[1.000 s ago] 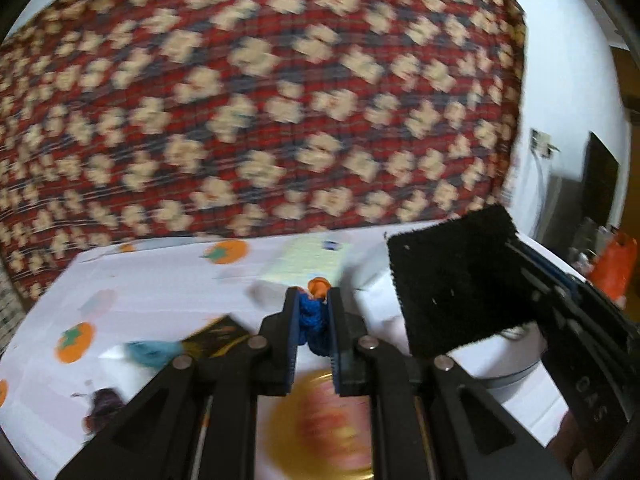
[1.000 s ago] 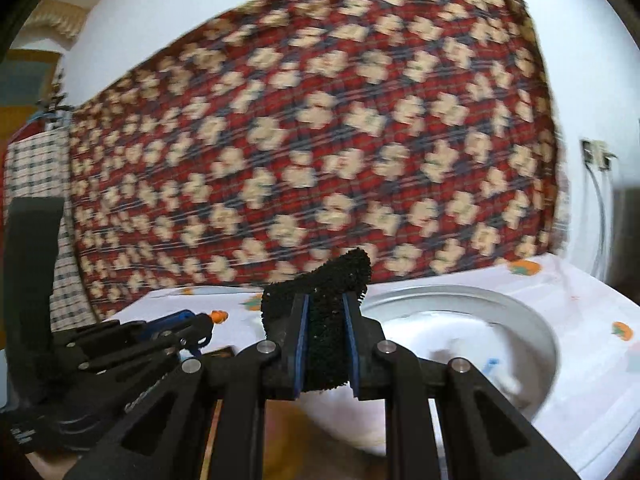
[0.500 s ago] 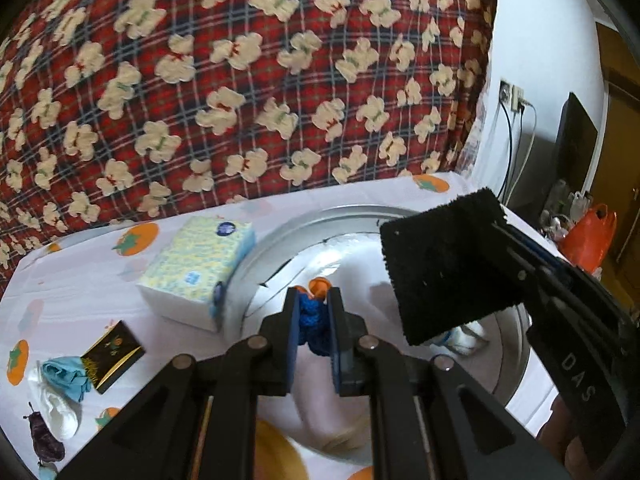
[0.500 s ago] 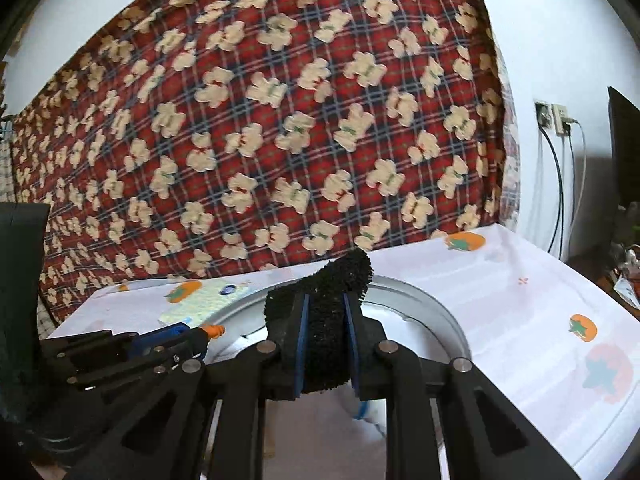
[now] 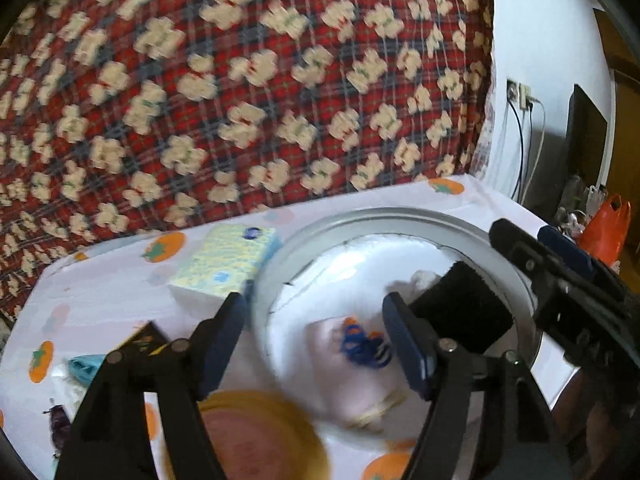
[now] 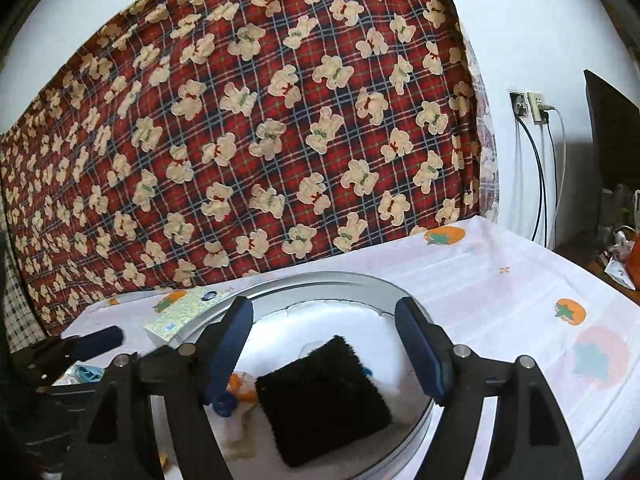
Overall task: Organize soft objects
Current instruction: 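Open both grippers to drop the cord and pouch into the silver tin, then move both grippers back toward the remaining soft items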
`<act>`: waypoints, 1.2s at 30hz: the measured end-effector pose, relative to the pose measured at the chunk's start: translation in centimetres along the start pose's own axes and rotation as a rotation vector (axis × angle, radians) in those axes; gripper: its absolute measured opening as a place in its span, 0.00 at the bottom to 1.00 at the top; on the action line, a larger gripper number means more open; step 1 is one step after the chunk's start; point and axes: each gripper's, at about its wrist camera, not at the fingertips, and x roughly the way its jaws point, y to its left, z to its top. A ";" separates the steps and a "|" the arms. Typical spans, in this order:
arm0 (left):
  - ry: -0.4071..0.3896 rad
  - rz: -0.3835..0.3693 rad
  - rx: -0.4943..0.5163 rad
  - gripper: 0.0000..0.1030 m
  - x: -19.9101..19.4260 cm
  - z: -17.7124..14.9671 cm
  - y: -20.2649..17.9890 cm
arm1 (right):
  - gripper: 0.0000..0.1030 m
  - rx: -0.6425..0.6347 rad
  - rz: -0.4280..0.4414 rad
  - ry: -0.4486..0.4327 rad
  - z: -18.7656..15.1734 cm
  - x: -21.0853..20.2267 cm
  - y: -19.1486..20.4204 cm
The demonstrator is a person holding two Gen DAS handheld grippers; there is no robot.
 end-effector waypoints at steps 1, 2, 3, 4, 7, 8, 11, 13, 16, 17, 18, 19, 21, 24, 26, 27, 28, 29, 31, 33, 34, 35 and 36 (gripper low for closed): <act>-0.013 0.011 0.002 0.75 -0.6 -0.2 0.5 | 0.73 0.000 0.004 -0.007 -0.1 -0.3 0.2; -0.031 0.031 0.009 0.79 -1.4 -0.6 1.3 | 0.73 -0.001 0.011 -0.014 -0.2 -0.5 0.6; -0.044 0.048 0.011 0.82 -2.0 -1.0 1.9 | 0.73 -0.001 0.021 -0.020 -0.4 -0.8 0.9; -0.062 0.075 0.010 0.83 -2.8 -1.4 2.9 | 0.73 0.002 0.036 -0.027 -0.5 -1.1 1.4; -0.088 0.161 0.014 0.85 -5.0 -3.0 6.2 | 0.73 0.001 0.088 -0.039 -1.1 -2.1 3.2; -0.087 0.184 0.013 0.85 -5.4 -3.4 7.1 | 0.73 -0.005 0.111 -0.043 -1.3 -2.4 4.0; -0.076 0.275 -0.030 0.85 -7.3 -5.5 11.7 | 0.73 -0.053 0.196 -0.052 -2.0 -3.5 7.4; -0.058 0.324 -0.066 0.85 -8.2 -7.1 14.5 | 0.73 -0.094 0.248 -0.055 -2.5 -4.3 9.9; -0.003 0.387 -0.108 0.85 -8.6 -9.6 18.1 | 0.73 -0.180 0.333 -0.042 -3.4 -5.1 14.2; 0.013 0.401 -0.123 0.85 -8.5 -10.4 19.1 | 0.73 -0.208 0.356 -0.033 -3.8 -5.2 15.5; 0.034 0.412 -0.142 0.85 -8.4 -11.3 20.1 | 0.73 -0.229 0.374 -0.024 -4.2 -5.3 16.5; 0.059 0.413 -0.172 0.85 -8.2 -12.3 21.2 | 0.73 -0.261 0.401 -0.010 -4.8 -5.3 18.1; 0.099 0.402 -0.205 0.85 -7.8 -13.7 22.4 | 0.73 -0.301 0.424 0.010 -5.7 -5.2 19.9; 0.147 0.368 -0.219 0.84 -7.0 -15.0 23.3 | 0.73 -0.359 0.459 0.051 -7.4 -4.7 22.4; 0.175 0.352 -0.224 0.83 -6.4 -15.6 23.6 | 0.73 -0.383 0.474 0.082 -8.4 -4.2 23.7; 0.192 0.345 -0.226 0.81 -6.1 -15.9 23.7 | 0.73 -0.394 0.482 0.104 -8.9 -3.7 24.4; 0.199 0.332 -0.230 0.80 -6.0 -16.1 23.7 | 0.73 -0.398 0.487 0.118 -9.2 -3.4 24.7; 0.207 0.321 -0.232 0.75 -5.9 -16.3 23.8 | 0.73 -0.403 0.492 0.136 -9.5 -3.1 25.1; 0.226 0.315 -0.226 0.61 -5.7 -16.5 23.8 | 0.73 -0.405 0.498 0.157 -9.8 -2.6 25.6; 0.239 0.295 -0.237 0.37 -5.5 -16.7 24.1 | 0.73 -0.404 0.501 0.172 -10.0 -2.4 25.9; 0.249 0.282 -0.251 0.37 -5.3 -16.9 24.3 | 0.73 -0.404 0.502 0.175 -10.1 -2.3 25.9; 0.253 0.262 -0.262 0.33 -5.3 -17.0 24.5 | 0.73 -0.405 0.503 0.176 -10.2 -2.4 25.9; 0.248 0.254 -0.265 0.31 -5.3 -17.1 24.6 | 0.73 -0.407 0.501 0.178 -10.2 -2.4 26.0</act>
